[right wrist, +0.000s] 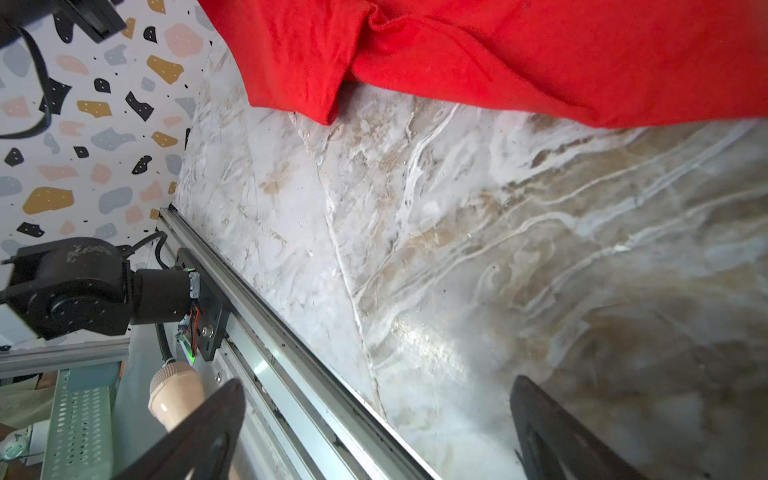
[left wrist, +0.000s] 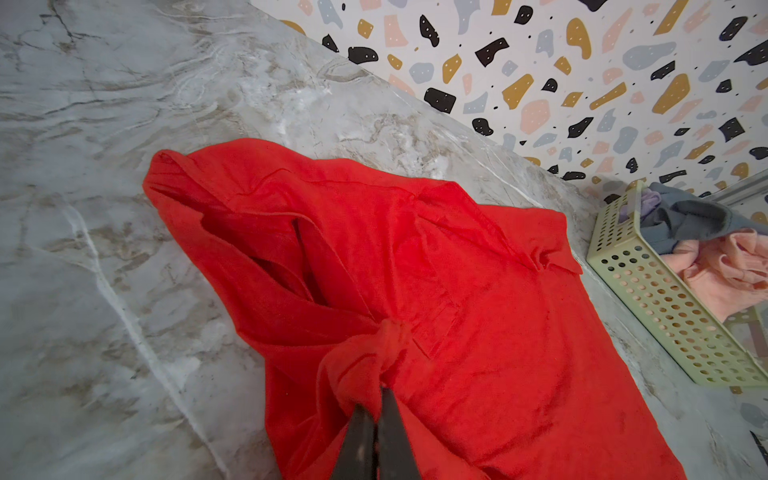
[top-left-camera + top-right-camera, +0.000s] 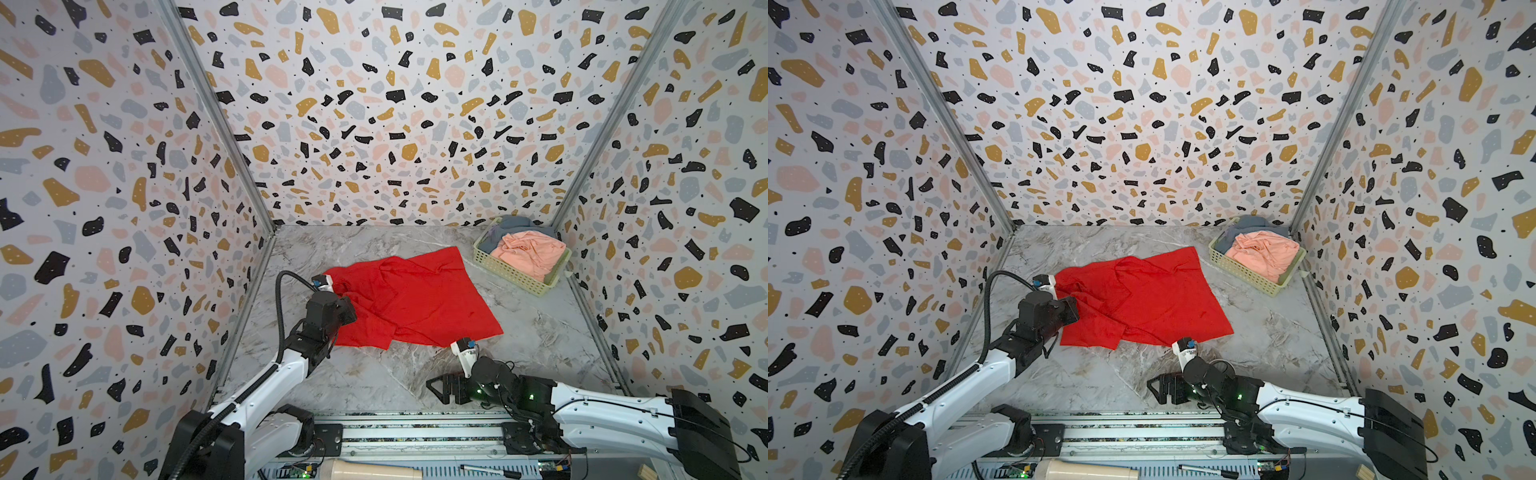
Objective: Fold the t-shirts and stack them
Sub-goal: 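Release the shirt with the right gripper and pull it back toward the robot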
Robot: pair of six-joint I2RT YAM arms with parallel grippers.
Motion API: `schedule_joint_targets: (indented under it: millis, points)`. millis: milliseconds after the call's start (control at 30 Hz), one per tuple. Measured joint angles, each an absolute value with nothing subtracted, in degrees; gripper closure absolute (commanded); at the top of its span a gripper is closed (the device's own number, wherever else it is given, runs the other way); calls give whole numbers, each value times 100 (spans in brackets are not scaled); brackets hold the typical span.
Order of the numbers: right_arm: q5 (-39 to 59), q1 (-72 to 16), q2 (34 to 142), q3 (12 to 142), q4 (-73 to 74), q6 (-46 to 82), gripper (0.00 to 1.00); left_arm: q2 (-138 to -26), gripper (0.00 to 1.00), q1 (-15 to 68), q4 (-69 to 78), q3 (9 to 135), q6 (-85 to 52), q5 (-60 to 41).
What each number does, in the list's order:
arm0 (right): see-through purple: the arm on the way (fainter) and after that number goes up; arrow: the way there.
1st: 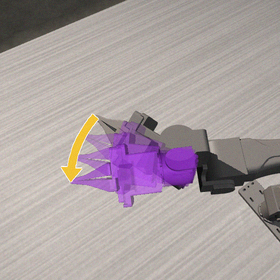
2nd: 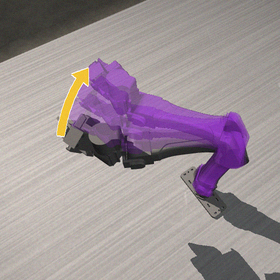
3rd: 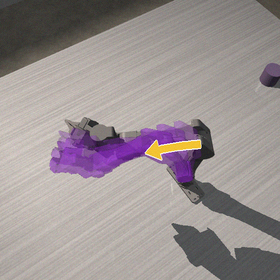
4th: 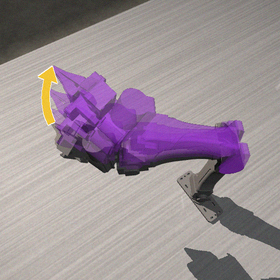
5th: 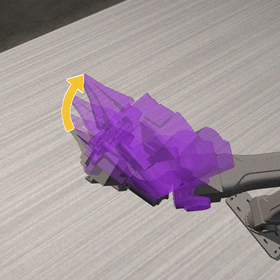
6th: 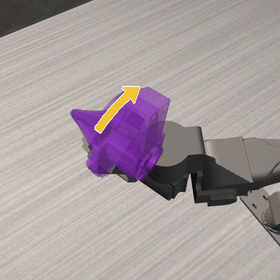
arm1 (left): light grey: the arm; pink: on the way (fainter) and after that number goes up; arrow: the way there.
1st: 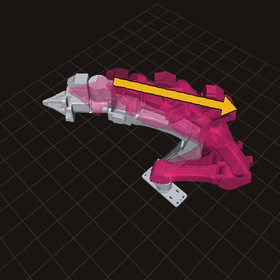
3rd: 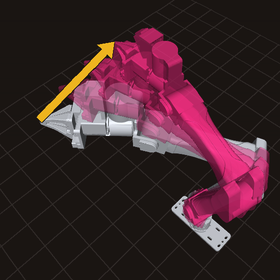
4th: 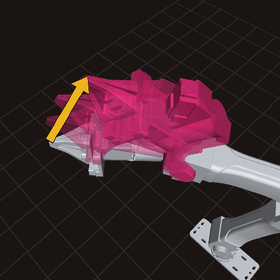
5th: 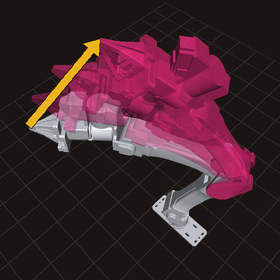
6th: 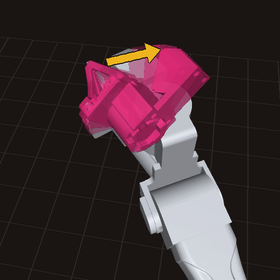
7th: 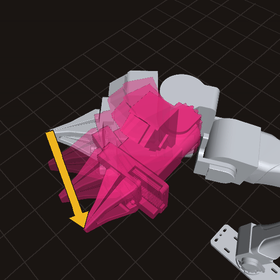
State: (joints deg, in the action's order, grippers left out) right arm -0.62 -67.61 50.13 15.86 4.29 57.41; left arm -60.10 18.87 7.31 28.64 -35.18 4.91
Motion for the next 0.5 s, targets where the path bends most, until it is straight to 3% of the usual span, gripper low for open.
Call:
schedule_joint_targets:
  millis: [300,500]
  points:
    - [-491,-7183,4547,1594,-532,6034,1,-5920,100,1951,666,2864,-3520,366]
    - [-1028,-6462,3874,1590,-1063,6012,1,-5682,100,1968,596,2864,-3540,355]
